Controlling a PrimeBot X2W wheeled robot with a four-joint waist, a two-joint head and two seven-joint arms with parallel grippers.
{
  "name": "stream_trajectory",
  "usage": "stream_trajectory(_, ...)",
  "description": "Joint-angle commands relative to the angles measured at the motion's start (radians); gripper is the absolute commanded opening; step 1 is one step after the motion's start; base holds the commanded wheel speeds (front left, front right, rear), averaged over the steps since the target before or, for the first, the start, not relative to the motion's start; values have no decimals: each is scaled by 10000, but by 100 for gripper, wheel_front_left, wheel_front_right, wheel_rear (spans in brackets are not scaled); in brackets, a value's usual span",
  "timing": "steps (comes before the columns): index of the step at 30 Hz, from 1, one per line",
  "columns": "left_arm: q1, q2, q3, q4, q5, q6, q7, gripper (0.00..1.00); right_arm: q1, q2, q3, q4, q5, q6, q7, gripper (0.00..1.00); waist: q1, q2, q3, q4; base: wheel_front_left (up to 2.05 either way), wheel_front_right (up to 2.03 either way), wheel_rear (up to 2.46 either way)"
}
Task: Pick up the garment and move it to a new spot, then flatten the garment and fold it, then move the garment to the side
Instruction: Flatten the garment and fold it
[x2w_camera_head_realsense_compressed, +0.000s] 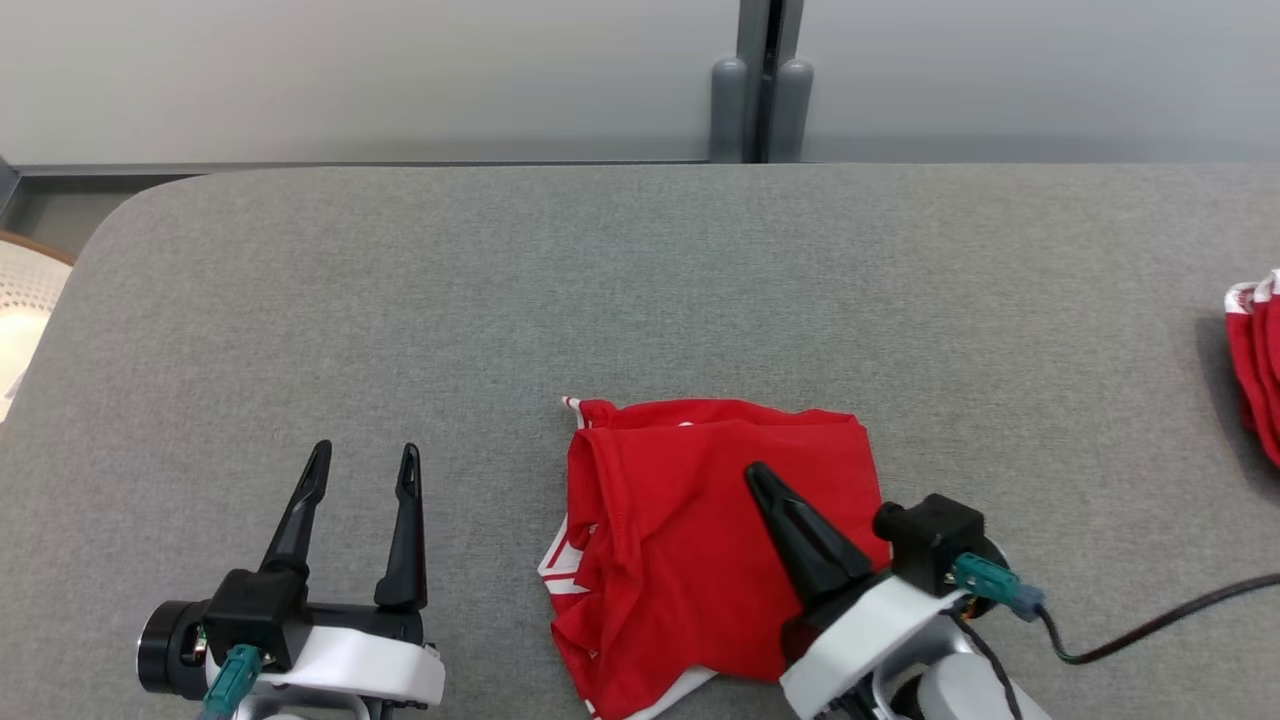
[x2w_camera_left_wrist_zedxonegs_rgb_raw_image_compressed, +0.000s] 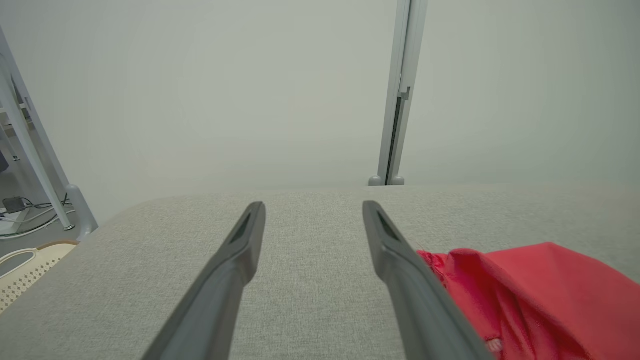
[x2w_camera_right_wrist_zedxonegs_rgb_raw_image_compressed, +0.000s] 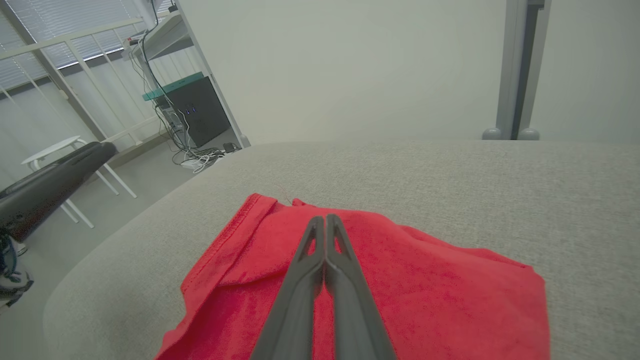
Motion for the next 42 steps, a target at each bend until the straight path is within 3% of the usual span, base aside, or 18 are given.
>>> stream_trajectory(1,-200,22,2,48,-41,-2,-59,100,-342,29,254,318,197,-2,-128,0,0,0,182,270,0,0,0)
stream_trajectory(5,-488,-14,-76,146,-67,-66,-91,100,-1246,252,1365,1609,710,-2,-262,0,0,0,390,658,0,0,0)
stream_trajectory(13,-831,-99,-173,352,-148,-85,-144,100,-2564,382,2504,3709,1676,-2,-558,0,0,0,631,1181,0,0,0)
stream_trajectory(26,-944,-174,-78,273,-81,-161,-153,100,-3850,386,4751,4440,2511,-2,-349,0,0,0,763,1217,0,0,0)
stream_trajectory(31,-950,-186,-15,277,-57,-209,-154,100,-4163,386,5430,4266,2734,-2,-861,0,0,0,799,1138,0,0,0)
stream_trajectory(37,-887,-206,103,302,7,-231,-153,100,-4456,382,5092,3693,3029,-2,-1587,0,0,0,710,899,0,0,0)
stream_trajectory(42,-802,-192,182,312,86,-314,-154,100,-4209,-22,3304,3007,2659,-4,-1652,0,0,0,591,621,0,0,0)
